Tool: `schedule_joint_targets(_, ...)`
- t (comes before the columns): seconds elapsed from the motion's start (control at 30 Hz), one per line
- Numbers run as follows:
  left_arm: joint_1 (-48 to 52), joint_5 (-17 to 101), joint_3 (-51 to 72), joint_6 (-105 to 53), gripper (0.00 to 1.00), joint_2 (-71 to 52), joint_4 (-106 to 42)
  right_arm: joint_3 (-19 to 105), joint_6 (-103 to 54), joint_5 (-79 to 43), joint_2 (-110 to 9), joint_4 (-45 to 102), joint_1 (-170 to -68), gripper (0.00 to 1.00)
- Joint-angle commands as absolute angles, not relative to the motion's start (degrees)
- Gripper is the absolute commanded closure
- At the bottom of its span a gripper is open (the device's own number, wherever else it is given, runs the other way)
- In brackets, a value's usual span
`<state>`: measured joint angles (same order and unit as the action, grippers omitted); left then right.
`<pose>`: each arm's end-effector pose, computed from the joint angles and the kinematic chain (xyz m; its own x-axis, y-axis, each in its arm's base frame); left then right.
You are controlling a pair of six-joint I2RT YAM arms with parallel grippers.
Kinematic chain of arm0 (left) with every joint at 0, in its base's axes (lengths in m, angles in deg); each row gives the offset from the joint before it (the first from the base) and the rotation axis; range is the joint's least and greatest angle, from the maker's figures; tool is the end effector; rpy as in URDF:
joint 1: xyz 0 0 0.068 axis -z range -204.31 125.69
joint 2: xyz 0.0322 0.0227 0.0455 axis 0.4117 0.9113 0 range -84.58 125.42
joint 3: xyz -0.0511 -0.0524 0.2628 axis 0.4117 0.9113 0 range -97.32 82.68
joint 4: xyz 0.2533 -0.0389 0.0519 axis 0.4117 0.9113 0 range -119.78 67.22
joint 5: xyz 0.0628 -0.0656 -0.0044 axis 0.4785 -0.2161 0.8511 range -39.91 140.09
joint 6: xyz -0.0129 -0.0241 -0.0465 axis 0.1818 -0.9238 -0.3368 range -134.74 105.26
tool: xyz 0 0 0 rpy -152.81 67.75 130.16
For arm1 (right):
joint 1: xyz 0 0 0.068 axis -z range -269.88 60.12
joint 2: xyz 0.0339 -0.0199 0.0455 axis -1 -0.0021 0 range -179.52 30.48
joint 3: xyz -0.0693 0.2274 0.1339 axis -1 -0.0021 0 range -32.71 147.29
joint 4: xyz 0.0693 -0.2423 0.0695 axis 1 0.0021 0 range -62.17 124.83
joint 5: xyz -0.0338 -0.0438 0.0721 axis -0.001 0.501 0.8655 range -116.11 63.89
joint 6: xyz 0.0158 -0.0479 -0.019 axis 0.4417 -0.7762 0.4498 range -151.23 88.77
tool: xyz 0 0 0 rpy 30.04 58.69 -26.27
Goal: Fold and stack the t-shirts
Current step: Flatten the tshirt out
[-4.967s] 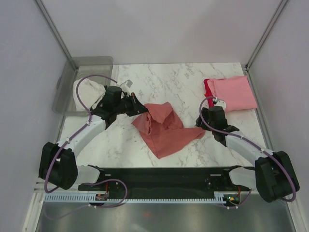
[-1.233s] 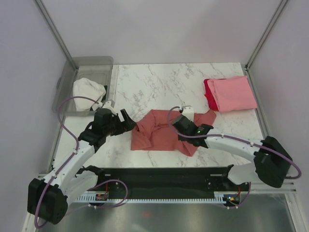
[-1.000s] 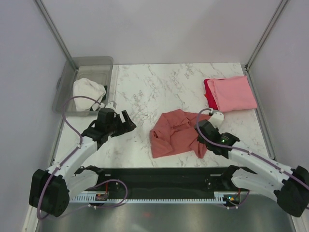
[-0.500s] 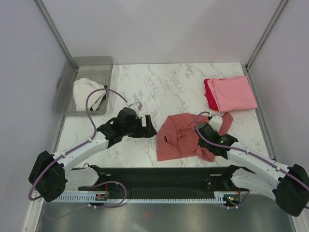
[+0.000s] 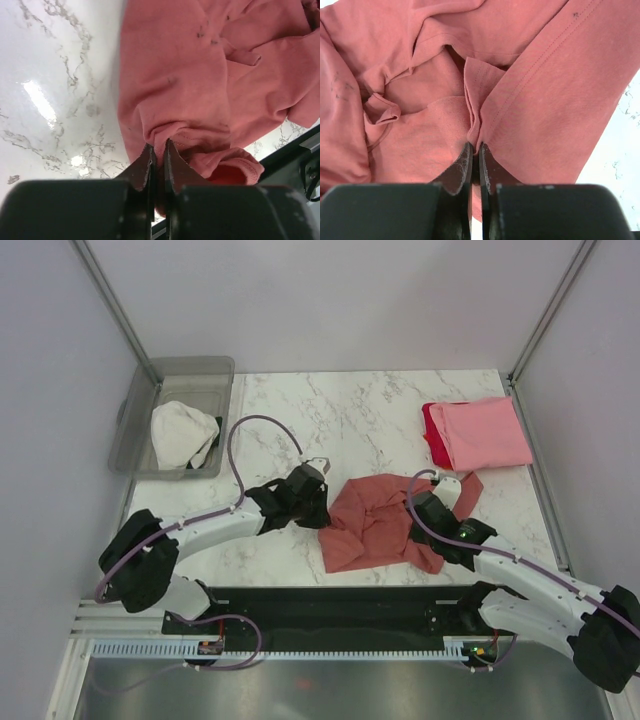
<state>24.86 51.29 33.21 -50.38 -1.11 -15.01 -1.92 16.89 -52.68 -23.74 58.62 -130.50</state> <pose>0.1960 -0.2255 0.2061 -0.8351 0.0754 -0.5449 0.3210 0.8712 -0.3714 0.1441 0.1025 0.1995 -0.6967 0.2796 -0.6606 0.2022 0.9601 0.1930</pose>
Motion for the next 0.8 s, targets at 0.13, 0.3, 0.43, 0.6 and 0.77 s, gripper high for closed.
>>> schedule_joint_targets(0.13, 6.65, 48.97, 36.79, -51.12, 0.98, -9.57, -14.31, -0.19, 14.65, -53.71, -25.59, 56.05, -130.40, 0.61)
schedule_joint_targets(0.3, -4.70, 48.08, 41.36, -51.48, 0.98, -16.19, -14.57, -1.59, 14.92, -53.27, -27.70, 54.12, -130.14, 0.46)
schedule_joint_targets(0.43, -5.32, 44.21, 41.81, -50.77, 0.98, -14.71, -15.54, -2.56, 14.30, -51.43, -28.93, 51.74, -129.96, 0.46)
schedule_joint_targets(0.6, -5.33, 42.62, 41.20, -49.81, 0.98, -13.56, -16.15, -1.51, 8.69, -41.07, -31.66, 45.85, -130.05, 0.41)
schedule_joint_targets(0.77, -5.33, 44.20, 41.02, -48.93, 0.98, -15.14, -15.37, 4.28, 4.81, -39.82, -37.36, 44.70, -135.05, 0.30)
